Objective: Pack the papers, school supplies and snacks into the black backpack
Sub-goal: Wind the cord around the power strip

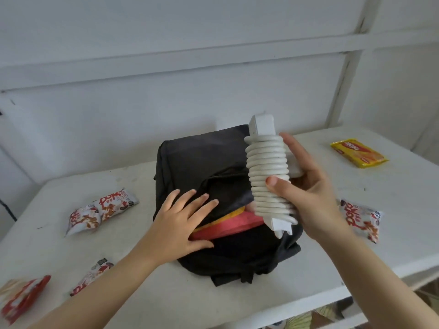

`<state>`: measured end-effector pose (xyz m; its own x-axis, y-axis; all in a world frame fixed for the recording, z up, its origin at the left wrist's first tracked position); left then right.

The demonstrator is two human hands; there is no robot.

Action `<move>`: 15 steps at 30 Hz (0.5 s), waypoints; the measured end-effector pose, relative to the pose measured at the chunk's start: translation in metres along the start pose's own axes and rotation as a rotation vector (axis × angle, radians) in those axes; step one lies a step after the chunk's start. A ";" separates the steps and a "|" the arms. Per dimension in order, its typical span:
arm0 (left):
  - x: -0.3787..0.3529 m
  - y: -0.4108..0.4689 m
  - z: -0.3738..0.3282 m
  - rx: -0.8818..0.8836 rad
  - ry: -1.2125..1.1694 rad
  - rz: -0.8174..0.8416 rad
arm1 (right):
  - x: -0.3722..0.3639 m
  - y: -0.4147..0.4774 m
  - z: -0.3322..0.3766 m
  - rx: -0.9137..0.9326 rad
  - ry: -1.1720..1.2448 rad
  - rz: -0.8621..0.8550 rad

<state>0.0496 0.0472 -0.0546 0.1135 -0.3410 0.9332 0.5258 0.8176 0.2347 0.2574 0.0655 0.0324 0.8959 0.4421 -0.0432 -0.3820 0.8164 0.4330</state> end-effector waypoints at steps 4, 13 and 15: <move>0.006 0.012 0.009 0.073 -0.016 0.018 | -0.010 -0.010 -0.004 0.019 -0.136 0.028; 0.009 0.024 0.018 -0.032 -0.062 -0.032 | -0.025 -0.019 -0.015 0.036 -0.541 0.147; 0.013 0.026 0.021 -0.073 -0.108 -0.049 | -0.032 -0.021 -0.015 0.047 -0.704 0.235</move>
<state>0.0473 0.0735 -0.0309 -0.0030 -0.3248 0.9458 0.5889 0.7638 0.2641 0.2335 0.0396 0.0108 0.7314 0.2473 0.6355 -0.5851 0.7061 0.3987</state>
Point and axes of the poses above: each hand's wrist, its own y-axis towards the middle knuckle, its own x-axis out of the back of the hand, z = x × y, the point moved 8 cm from there along y, towards the middle knuckle, and after that the axes turned 13 degrees about z, right-handed, at the moved point
